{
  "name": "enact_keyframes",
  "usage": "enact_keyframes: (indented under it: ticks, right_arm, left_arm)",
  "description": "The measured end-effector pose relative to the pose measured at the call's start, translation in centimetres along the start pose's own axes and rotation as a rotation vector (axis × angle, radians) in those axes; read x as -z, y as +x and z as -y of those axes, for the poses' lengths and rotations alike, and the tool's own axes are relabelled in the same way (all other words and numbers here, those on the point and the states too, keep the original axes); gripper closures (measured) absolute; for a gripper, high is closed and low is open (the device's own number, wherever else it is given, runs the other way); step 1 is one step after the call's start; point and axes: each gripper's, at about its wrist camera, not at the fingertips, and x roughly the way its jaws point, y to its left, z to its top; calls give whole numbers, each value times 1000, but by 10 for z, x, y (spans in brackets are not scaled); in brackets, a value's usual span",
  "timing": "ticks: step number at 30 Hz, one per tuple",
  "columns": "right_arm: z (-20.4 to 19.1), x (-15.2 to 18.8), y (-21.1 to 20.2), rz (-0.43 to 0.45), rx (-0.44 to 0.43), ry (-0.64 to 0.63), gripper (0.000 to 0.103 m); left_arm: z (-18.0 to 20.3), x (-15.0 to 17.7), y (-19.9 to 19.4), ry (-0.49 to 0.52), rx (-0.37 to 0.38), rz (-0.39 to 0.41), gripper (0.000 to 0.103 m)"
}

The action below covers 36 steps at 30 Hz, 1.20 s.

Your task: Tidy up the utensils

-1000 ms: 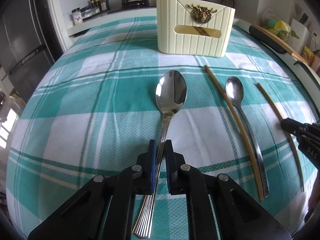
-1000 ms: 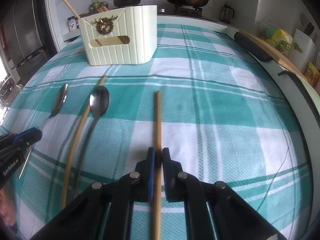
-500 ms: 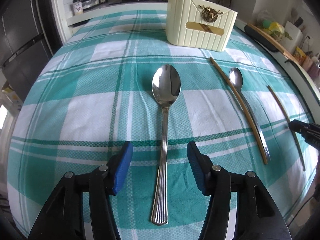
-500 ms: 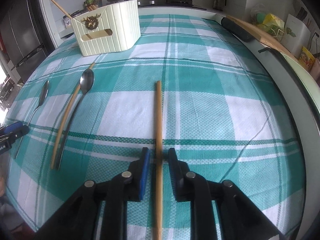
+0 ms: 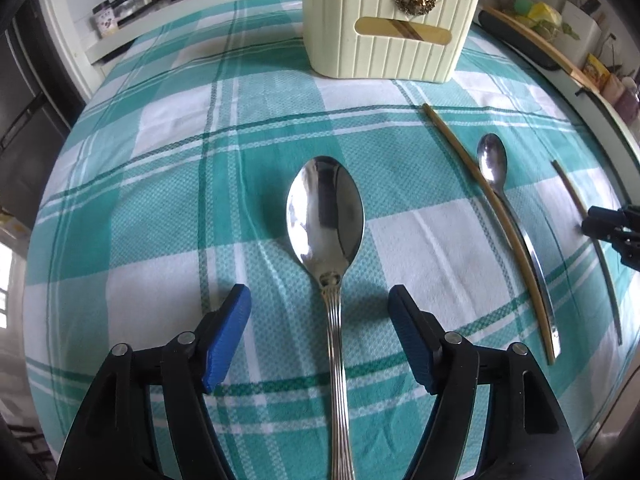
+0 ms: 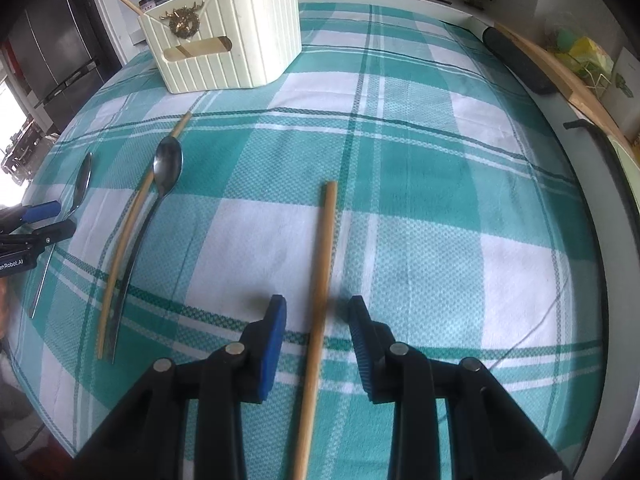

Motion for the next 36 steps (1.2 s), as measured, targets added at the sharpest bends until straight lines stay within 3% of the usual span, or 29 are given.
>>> enact_keyframes:
  ticks: [4, 5, 6, 8, 13, 22, 29, 36]
  right_arm:
    - [-2, -25, 12, 8, 0, -8, 70]
    - [-3, -30, 14, 10, 9, -9, 80]
    - [-2, -35, 17, 13, 20, -5, 96]
    - [1, -39, 18, 26, 12, 27, 96]
    - [8, -32, -3, 120, -44, 103, 96]
    - [-1, -6, -126, 430, -139, 112, 96]
    - [-11, 21, -184, 617, -106, 93, 96]
    - [-22, 33, -197, 675, -73, 71, 96]
  left_arm:
    - [1, -17, 9, -12, -11, -5, 23]
    - [0, -20, 10, -19, -11, -3, 25]
    - [-1, -22, 11, -28, -14, 10, 38]
    - [-5, -26, 9, -41, 0, 40, 61]
    - [-21, -23, -3, -113, 52, 86, 62]
    - [-29, 5, -106, -131, 66, 356, 62]
    - [-28, 29, -154, -142, 68, 475, 62]
    - [-26, 31, -169, -148, 72, 517, 62]
